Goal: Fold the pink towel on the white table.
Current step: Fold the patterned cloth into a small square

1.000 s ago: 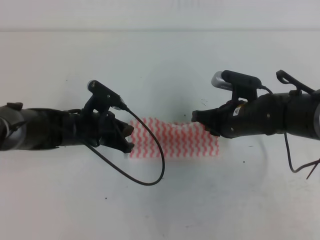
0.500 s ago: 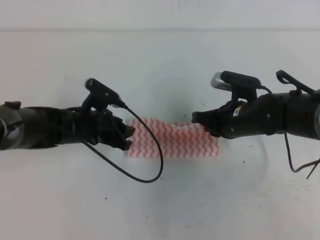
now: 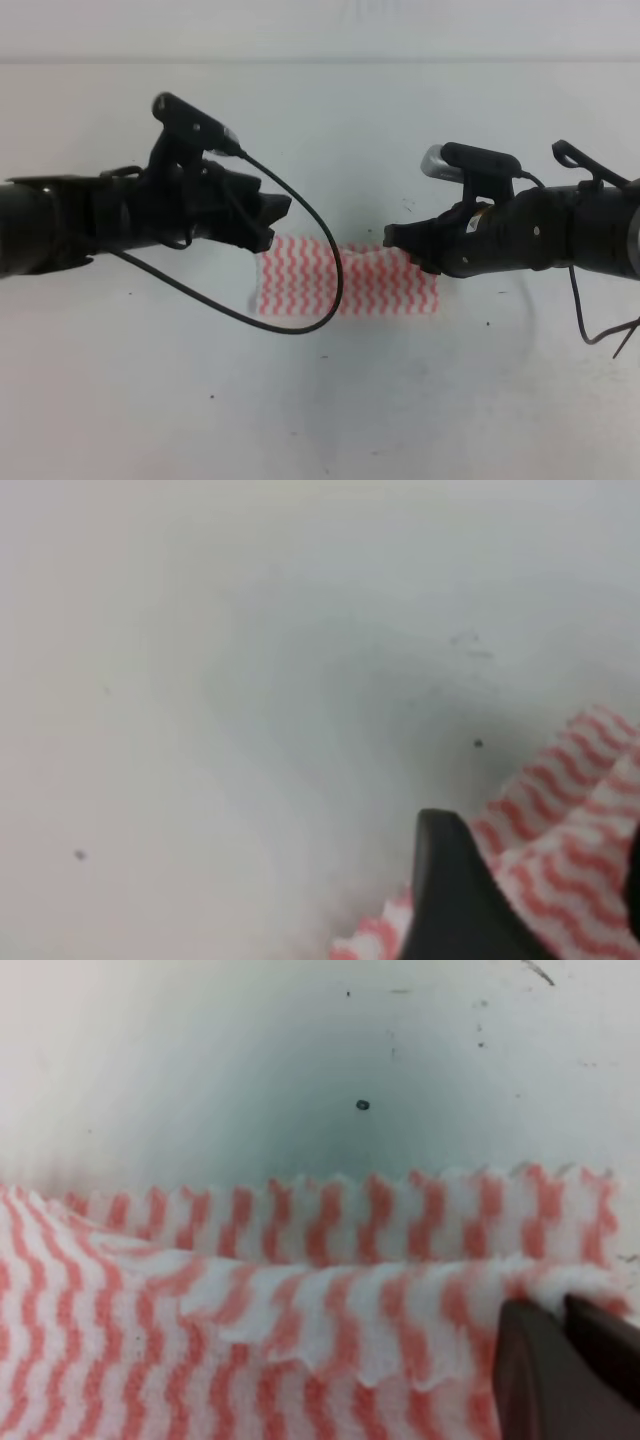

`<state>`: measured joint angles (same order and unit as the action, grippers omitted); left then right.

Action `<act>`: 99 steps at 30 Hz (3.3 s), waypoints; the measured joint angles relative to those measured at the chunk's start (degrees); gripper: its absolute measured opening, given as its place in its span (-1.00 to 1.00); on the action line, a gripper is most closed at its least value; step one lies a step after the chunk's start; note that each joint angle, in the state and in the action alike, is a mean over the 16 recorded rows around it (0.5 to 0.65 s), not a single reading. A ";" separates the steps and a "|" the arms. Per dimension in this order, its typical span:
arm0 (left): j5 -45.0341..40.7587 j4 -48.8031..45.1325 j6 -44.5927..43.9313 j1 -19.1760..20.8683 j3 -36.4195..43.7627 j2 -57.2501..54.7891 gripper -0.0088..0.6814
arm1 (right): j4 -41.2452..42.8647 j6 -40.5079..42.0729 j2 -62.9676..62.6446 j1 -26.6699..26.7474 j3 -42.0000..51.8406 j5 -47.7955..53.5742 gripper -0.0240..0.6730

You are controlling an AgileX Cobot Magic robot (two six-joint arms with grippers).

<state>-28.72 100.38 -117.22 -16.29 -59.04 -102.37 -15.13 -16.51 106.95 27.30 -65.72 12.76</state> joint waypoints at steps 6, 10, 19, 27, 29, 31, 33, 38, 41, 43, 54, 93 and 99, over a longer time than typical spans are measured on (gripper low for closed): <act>-3.31 0.00 0.82 0.00 0.00 -3.40 -0.61 | 0.00 0.02 0.15 0.03 0.00 0.06 -0.98; -4.62 0.00 0.01 0.00 0.00 -6.20 -0.76 | 0.00 0.02 0.15 0.03 0.00 0.09 -0.98; -5.55 0.00 -5.51 0.00 0.00 -9.86 -0.82 | 0.00 0.03 0.22 0.05 0.00 0.19 -0.98; -4.49 -0.03 -10.17 0.01 0.00 -10.35 -0.84 | 0.00 0.02 0.22 0.05 0.00 0.28 -0.98; -4.04 -0.03 -10.71 0.01 0.00 -10.35 -0.86 | 0.00 0.02 0.22 0.05 0.00 0.29 -0.98; -3.60 -0.03 -10.87 0.01 0.00 -10.35 -0.88 | 0.00 0.02 0.22 0.05 0.00 0.29 -0.98; -3.29 -0.03 -10.77 0.01 0.00 -10.35 -0.90 | 0.00 0.02 0.22 0.05 0.00 0.29 -0.98; -3.95 0.00 -10.12 -0.01 0.00 -10.32 -0.96 | 0.00 0.02 0.18 0.04 0.00 0.29 -0.98; -4.99 0.00 -9.68 -0.15 0.00 -10.32 -0.98 | 0.00 0.02 0.18 0.04 0.00 0.29 -0.98; -5.75 0.00 -9.31 -0.33 0.00 -10.32 -0.98 | 0.00 0.02 0.18 0.04 0.00 0.29 -0.98; -7.95 -0.09 -8.26 -2.66 -0.54 -10.41 -0.98 | 0.00 0.02 0.18 0.04 0.00 0.29 -0.98; -7.03 -0.21 -9.41 -9.20 -11.47 -18.35 -0.98 | -0.02 0.18 0.00 0.02 0.02 0.38 -0.98; -6.52 -0.24 -9.47 -9.19 -11.93 -18.38 -0.98 | -0.03 0.18 0.09 0.04 0.02 0.38 -0.92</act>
<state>-35.24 100.13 -126.69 -25.48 -70.97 -120.75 -15.16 -16.32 107.04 27.34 -65.69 13.14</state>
